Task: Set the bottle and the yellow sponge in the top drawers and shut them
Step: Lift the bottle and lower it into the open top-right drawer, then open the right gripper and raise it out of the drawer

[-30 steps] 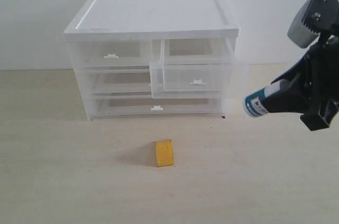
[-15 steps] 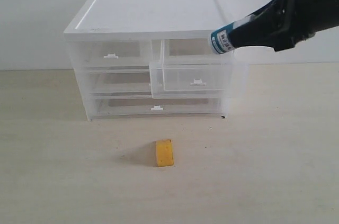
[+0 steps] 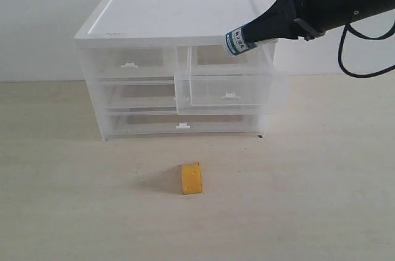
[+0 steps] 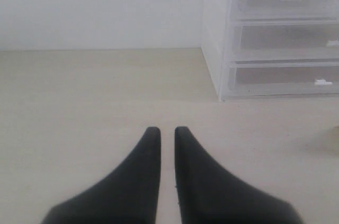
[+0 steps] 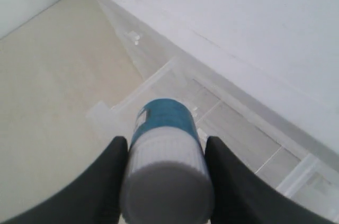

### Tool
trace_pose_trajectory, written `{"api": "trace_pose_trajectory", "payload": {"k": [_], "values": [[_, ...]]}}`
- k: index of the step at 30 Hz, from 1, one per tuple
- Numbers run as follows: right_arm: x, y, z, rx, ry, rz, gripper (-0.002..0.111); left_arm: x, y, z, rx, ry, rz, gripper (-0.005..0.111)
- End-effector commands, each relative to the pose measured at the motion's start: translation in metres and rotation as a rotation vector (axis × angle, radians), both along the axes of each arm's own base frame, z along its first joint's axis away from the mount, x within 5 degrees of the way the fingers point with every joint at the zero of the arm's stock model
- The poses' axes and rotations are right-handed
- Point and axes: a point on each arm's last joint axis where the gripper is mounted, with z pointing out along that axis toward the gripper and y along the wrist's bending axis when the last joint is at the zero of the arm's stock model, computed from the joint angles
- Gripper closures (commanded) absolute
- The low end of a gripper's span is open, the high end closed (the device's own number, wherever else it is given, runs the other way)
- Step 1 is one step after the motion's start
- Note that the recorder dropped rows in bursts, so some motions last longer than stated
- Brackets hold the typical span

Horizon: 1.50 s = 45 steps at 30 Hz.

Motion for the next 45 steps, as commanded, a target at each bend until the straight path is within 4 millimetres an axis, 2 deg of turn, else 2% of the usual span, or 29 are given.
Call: {"api": "trace_pose_trajectory", "payload": {"k": [1, 11, 21, 31, 32, 35, 37, 38, 39, 45], "values": [[0.009, 0.004, -0.003, 0.021, 0.02, -0.01, 0.108, 0.0, 0.0, -0.001, 0.003, -0.001, 0.002, 0.097], [0.017, 0.034, -0.006, -0.007, -0.025, -0.007, 0.108, 0.0, 0.0, -0.001, 0.003, -0.001, 0.002, 0.097], [0.025, 0.047, -0.029, -0.046, -0.001, -0.018, 0.108, 0.0, 0.0, -0.001, 0.003, -0.001, 0.002, 0.097], [0.033, 0.047, -0.042, -0.06, 0.019, -0.053, 0.108, 0.0, 0.0, -0.001, 0.003, -0.001, 0.002, 0.097], [0.033, 0.047, -0.042, -0.061, 0.017, -0.055, 0.106, 0.0, 0.0, -0.001, 0.003, -0.001, 0.002, 0.097], [0.034, 0.046, -0.042, -0.062, 0.013, -0.072, 0.088, 0.0, 0.0, -0.001, 0.003, -0.001, 0.002, 0.097], [0.035, 0.046, -0.042, -0.064, 0.007, -0.084, 0.07, 0.0, 0.0, -0.001, 0.003, -0.001, 0.002, 0.097], [0.038, 0.044, -0.042, -0.069, -0.007, -0.109, 0.055, 0.0, 0.0, -0.001, 0.003, -0.001, 0.002, 0.097], [0.038, 0.044, -0.041, -0.07, -0.01, -0.116, 0.05, 0.0, 0.0, -0.001, 0.003, -0.001, 0.002, 0.097], [0.04, 0.042, -0.039, -0.075, -0.033, -0.143, 0.049, 0.0, 0.0, -0.001, 0.003, -0.001, 0.002, 0.097]]}}
